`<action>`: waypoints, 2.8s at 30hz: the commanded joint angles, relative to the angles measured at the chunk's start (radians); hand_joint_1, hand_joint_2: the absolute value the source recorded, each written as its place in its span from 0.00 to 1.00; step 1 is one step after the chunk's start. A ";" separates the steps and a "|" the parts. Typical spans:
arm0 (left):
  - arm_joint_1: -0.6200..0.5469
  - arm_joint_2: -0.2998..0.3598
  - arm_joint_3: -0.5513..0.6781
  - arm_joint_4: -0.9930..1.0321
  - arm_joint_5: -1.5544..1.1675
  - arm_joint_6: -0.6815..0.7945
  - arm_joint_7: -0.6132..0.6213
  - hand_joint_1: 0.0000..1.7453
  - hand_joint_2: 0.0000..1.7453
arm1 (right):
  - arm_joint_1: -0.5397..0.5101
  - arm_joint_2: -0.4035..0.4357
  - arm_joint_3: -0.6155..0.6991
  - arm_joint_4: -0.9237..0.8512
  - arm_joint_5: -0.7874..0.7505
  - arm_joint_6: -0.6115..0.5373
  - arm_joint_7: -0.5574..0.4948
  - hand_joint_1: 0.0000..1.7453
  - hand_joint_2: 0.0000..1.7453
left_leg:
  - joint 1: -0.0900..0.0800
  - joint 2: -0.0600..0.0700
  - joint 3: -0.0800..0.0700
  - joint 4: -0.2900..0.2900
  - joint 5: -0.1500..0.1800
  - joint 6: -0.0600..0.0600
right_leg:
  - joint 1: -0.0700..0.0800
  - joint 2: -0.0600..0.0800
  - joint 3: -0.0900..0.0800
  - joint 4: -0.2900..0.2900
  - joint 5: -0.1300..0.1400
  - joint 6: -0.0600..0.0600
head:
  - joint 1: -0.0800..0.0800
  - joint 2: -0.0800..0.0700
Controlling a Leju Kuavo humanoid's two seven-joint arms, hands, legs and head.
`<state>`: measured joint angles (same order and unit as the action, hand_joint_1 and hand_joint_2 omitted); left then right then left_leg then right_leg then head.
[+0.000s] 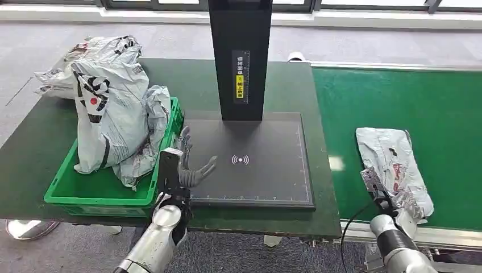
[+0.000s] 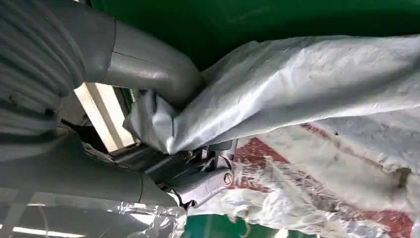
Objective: Moved the parcel from conveyor to table for the left to box.
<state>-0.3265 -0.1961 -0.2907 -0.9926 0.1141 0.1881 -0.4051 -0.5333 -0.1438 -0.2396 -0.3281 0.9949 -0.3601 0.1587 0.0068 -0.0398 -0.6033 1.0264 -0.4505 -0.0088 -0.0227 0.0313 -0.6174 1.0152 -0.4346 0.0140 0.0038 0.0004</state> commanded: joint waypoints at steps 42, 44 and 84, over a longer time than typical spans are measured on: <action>-0.069 0.001 0.020 0.082 -0.101 0.007 -0.004 0.00 1.00 | 0.308 0.171 0.989 -0.885 -0.462 0.403 -0.284 0.04 1.00 | 0.003 0.004 0.000 -0.003 -0.003 -0.003 | 0.003 0.000 -0.001 -0.001 -0.003 -0.004 | 0.000 0.000; -0.066 -0.002 0.028 0.072 -0.100 0.017 -0.006 0.00 1.00 | 0.282 0.179 1.010 -0.828 -0.420 0.396 -0.264 0.00 1.00 | 0.003 0.005 0.001 -0.003 -0.003 -0.003 | 0.003 0.000 -0.001 -0.002 -0.003 -0.005 | 0.000 0.000; -0.086 0.093 -0.244 0.374 -1.001 -0.188 0.167 0.00 1.00 | 0.425 0.317 0.443 -1.064 -0.816 0.246 -0.555 0.00 1.00 | 0.003 0.003 0.001 -0.003 -0.003 -0.003 | 0.002 -0.001 0.000 -0.001 -0.004 -0.005 | 0.000 0.000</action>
<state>-0.3431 -0.1438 -0.4127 -0.8394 -0.8640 0.0137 -0.2380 -0.1095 0.1408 0.3106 -1.4038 0.1801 -0.1255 -0.3956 0.0092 -0.0383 -0.6053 1.0249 -0.4536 -0.0125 -0.0212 0.0328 -0.6211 1.0160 -0.4384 0.0103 0.0038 0.0000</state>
